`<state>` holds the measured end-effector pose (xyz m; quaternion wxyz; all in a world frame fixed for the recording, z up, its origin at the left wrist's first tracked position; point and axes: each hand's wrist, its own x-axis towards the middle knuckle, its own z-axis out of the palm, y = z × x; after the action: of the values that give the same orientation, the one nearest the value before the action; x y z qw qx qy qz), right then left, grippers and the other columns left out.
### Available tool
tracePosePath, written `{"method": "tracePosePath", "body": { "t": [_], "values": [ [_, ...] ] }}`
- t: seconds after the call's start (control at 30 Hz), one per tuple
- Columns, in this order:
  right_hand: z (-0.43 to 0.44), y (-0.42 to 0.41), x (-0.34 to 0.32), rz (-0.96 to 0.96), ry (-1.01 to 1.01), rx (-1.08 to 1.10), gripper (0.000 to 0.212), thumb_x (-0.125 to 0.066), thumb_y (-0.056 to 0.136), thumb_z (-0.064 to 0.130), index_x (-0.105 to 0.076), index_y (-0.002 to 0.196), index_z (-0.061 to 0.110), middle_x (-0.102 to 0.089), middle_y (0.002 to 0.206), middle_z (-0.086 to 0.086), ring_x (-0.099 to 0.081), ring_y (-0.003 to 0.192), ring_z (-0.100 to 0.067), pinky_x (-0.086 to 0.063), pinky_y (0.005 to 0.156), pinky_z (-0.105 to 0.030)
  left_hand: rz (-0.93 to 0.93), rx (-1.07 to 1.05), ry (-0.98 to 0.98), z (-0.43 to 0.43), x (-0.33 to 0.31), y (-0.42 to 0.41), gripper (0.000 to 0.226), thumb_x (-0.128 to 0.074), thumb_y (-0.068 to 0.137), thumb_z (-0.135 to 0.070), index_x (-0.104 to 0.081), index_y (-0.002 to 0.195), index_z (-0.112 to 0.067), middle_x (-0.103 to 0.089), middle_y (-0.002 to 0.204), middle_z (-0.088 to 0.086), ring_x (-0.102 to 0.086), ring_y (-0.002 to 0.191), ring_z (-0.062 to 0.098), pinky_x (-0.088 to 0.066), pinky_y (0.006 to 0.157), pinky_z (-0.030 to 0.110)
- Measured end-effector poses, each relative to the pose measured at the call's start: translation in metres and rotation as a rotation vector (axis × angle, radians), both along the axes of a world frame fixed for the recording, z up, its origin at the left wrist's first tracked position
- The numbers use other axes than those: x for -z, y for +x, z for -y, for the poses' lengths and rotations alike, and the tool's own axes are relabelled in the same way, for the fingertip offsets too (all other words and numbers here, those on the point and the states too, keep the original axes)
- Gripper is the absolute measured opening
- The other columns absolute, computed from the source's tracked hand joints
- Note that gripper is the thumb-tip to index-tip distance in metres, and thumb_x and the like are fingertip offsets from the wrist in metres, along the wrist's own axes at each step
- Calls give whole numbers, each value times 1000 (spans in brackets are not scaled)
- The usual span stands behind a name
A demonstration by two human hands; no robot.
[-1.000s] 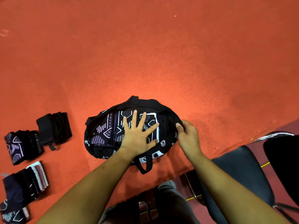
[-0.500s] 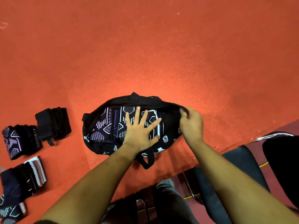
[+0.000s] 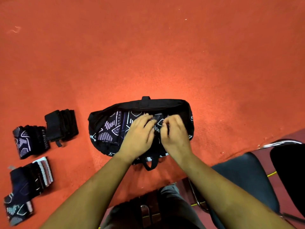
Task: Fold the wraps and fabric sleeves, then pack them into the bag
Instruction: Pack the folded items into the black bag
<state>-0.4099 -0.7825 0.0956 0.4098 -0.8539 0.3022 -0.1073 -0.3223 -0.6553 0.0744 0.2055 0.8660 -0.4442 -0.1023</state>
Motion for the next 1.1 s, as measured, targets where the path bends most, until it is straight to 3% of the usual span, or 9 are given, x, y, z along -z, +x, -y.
{"method": "tracePosePath", "body": {
  "t": [0.1, 0.2, 0.27, 0.33, 0.4, 0.57, 0.7, 0.97, 1.1],
  "values": [
    [-12, 12, 19, -344, 299, 61, 60, -58, 92, 46, -51, 125, -3, -55, 125, -21, -52, 119, -35, -42, 102, -37, 260, -236, -123, -31, -28, 11, 39, -58, 86, -18, -59, 123, -6, -56, 121, 15, -52, 114, 34, -39, 99, 50],
    [-15, 25, 40, -512, 396, 49, 89, -65, 84, 58, -37, 137, -7, -44, 140, -26, -43, 131, -38, -36, 110, -38, 357, -652, -120, -72, -34, 30, 65, -66, 83, -39, -47, 134, -2, -46, 135, 21, -41, 129, 36, -24, 108, 48],
    [-14, 36, 50, -588, 393, 90, 98, -64, 82, 64, -32, 141, -7, -37, 144, -28, -40, 132, -42, -35, 110, -41, 78, -928, -97, -92, -25, 44, 90, -71, 81, -49, -32, 146, -1, -35, 149, 21, -31, 140, 35, -21, 115, 48],
    [-12, 45, 55, -680, 352, 124, 106, -59, 81, 71, -25, 147, -5, -30, 147, -30, -35, 134, -45, -34, 110, -45, -403, -1092, -109, -106, -11, 53, 96, -74, 82, -50, -25, 151, -5, -39, 151, 17, -37, 140, 29, -30, 115, 42],
    [-9, 47, 60, -730, 279, 156, 99, -53, 84, 72, -27, 147, -1, -30, 146, -32, -35, 134, -45, -35, 109, -46, -752, -1096, -139, -113, 0, 54, 66, -70, 86, -49, -47, 138, -14, -60, 134, 7, -57, 122, 22, -44, 101, 36],
    [-17, 31, 74, -749, 161, 208, 83, -53, 88, 65, -29, 146, 11, -36, 142, -32, -38, 129, -45, -37, 105, -46, -702, -976, -80, -113, 5, 47, 23, -58, 98, -35, -67, 106, -15, -72, 102, 2, -65, 98, 20, -46, 81, 31],
    [-9, 34, 90, -666, 514, 234, 81, -51, 94, 56, -17, 150, 8, -52, 138, -21, -52, 126, -39, -40, 106, -42, -670, -967, -76, -110, 0, 42, 28, -53, 100, -36, -65, 90, -13, -71, 87, 3, -65, 86, 22, -49, 78, 36],
    [5, 12, 98, -417, 795, 259, 44, -54, 99, 38, -44, 136, 17, -61, 129, -9, -61, 113, -26, -46, 105, -45, -659, -995, -159, -116, -16, 31, 38, -54, 99, -30, -53, 65, -15, -51, 55, -12, -47, 58, 11, -42, 61, 36],
    [7, 33, 58, -564, 440, 284, 47, -47, 101, 36, -51, 126, -3, -59, 126, -26, -56, 117, -41, -43, 98, -41, -628, -990, -143, -120, -23, 29, 37, -56, 98, -28, -55, 65, -12, -48, 52, -13, -42, 55, 7, -38, 60, 35]
  ]
}}
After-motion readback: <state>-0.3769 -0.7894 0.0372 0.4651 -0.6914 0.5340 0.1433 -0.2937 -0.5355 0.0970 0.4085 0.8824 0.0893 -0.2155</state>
